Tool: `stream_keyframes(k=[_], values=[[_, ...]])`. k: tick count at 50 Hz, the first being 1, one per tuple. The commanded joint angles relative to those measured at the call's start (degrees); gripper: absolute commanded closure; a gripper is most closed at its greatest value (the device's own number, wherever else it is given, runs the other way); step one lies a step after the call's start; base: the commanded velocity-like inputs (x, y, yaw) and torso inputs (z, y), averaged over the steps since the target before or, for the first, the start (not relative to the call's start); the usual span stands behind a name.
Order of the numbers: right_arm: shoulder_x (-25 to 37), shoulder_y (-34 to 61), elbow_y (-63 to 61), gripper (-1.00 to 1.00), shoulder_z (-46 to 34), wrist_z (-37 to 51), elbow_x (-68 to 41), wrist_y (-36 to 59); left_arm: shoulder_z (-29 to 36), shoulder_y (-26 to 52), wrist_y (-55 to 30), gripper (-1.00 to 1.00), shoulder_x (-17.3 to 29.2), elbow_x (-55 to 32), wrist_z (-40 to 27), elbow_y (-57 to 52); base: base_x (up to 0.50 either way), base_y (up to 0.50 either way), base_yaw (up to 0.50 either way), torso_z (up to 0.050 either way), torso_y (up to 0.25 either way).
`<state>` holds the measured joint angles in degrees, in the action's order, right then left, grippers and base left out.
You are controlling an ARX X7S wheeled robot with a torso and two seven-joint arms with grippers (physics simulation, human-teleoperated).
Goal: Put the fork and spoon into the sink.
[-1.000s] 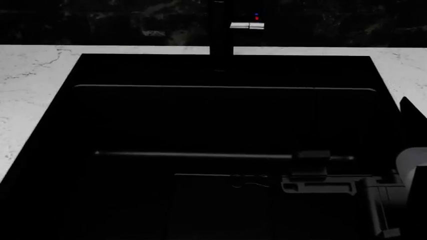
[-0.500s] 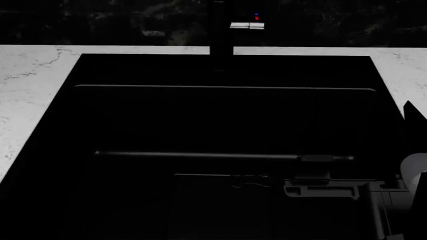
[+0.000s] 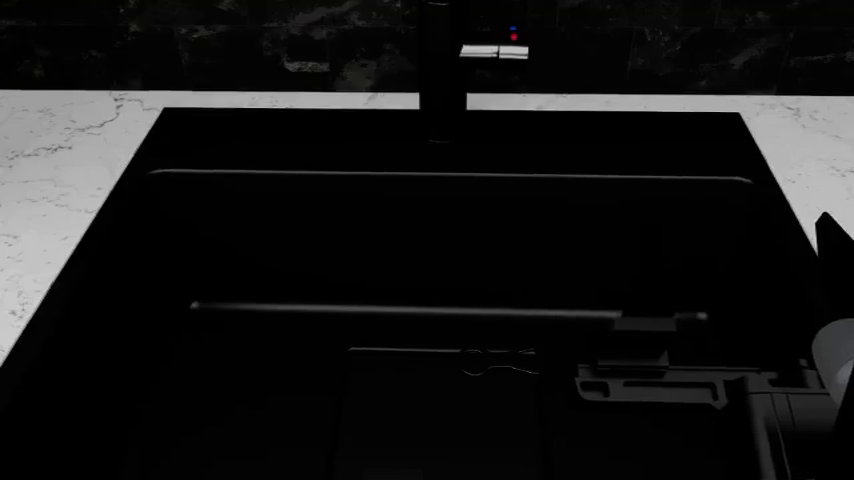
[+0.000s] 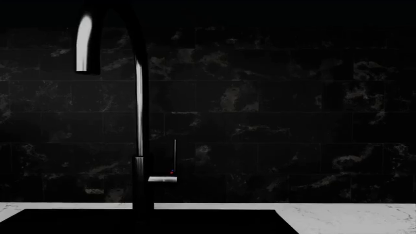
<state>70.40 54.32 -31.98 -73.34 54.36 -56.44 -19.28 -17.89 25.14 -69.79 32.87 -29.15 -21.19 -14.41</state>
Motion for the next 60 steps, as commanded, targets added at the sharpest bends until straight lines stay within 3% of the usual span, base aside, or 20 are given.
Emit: stream_keyframes(k=[1, 7, 8, 19, 25, 33, 36, 38, 41, 48, 60], values=[[0.0, -0.3, 0.0, -1.00, 0.2, 0.1, 0.0, -0.1, 0.9, -3.6, 1.2, -1.00, -0.9, 1.6, -0.2, 2.6, 0.00, 0.00, 0.00, 0.000, 0.000], [0.3, -0.2, -0.4, -1.00, 0.4, 0.2, -0.1, 0.0, -1.3, -4.4, 1.2, -1.00, -2.1, 0.7, -0.2, 3.2, 0.00, 0.00, 0.00, -0.002, 0.000], [0.4, -0.3, -0.4, -1.00, 0.4, 0.2, -0.1, -0.1, -1.8, -4.3, 0.7, 1.00, -2.2, 0.4, -0.3, 3.3, 0.00, 0.00, 0.00, -0.010, 0.000], [1.3, -0.3, -1.5, -1.00, 0.8, 0.8, -0.1, 0.0, -2.0, -3.6, -0.2, 1.00, -2.5, 0.0, -1.3, 1.0, 0.00, 0.00, 0.00, -0.001, 0.000], [1.3, -0.5, -1.5, -1.00, 0.8, 0.8, 0.1, -0.1, -1.5, -0.3, -3.7, 1.00, -2.5, -2.2, -2.6, -7.8, 0.00, 0.00, 0.00, 0.000, 0.000], [0.7, -0.4, -1.0, -1.00, 0.9, 0.3, -0.1, 0.1, -1.4, 19.1, -19.2, 1.00, -2.5, -11.4, -5.6, -23.3, 0.00, 0.00, 0.00, 0.000, 0.000], [0.9, -0.7, -1.1, -1.00, 0.9, 0.4, 0.0, -0.1, -0.2, 26.0, -20.1, 1.00, -0.9, -21.3, -12.0, -22.5, 0.00, 0.00, 0.00, 0.000, 0.000], [1.1, -0.8, -1.3, -1.00, 1.0, 0.5, 0.1, -0.3, 2.1, 30.5, -20.1, 1.00, -0.8, -29.0, -17.5, -20.7, 0.00, 0.00, 0.00, 0.000, 0.000], [1.2, -1.1, -1.4, -1.00, 1.0, 0.5, 0.4, -0.6, 5.5, 31.5, -19.3, 1.00, -1.9, -31.8, -19.1, -19.3, 0.00, 0.00, 0.00, 0.000, 0.000], [1.2, -1.2, -1.2, -1.00, 1.1, 0.2, 0.4, -0.7, 18.8, 28.8, -10.7, 1.00, -6.2, -26.8, -13.0, -11.4, 0.00, 0.00, 0.00, 0.000, 0.000], [0.0, -1.5, 0.4, -1.00, 1.1, -0.8, 0.2, -1.1, 31.9, 29.6, 0.2, 1.00, -15.2, -20.3, -4.7, 2.0, 0.00, 0.00, 0.00, 0.000, 0.000]])
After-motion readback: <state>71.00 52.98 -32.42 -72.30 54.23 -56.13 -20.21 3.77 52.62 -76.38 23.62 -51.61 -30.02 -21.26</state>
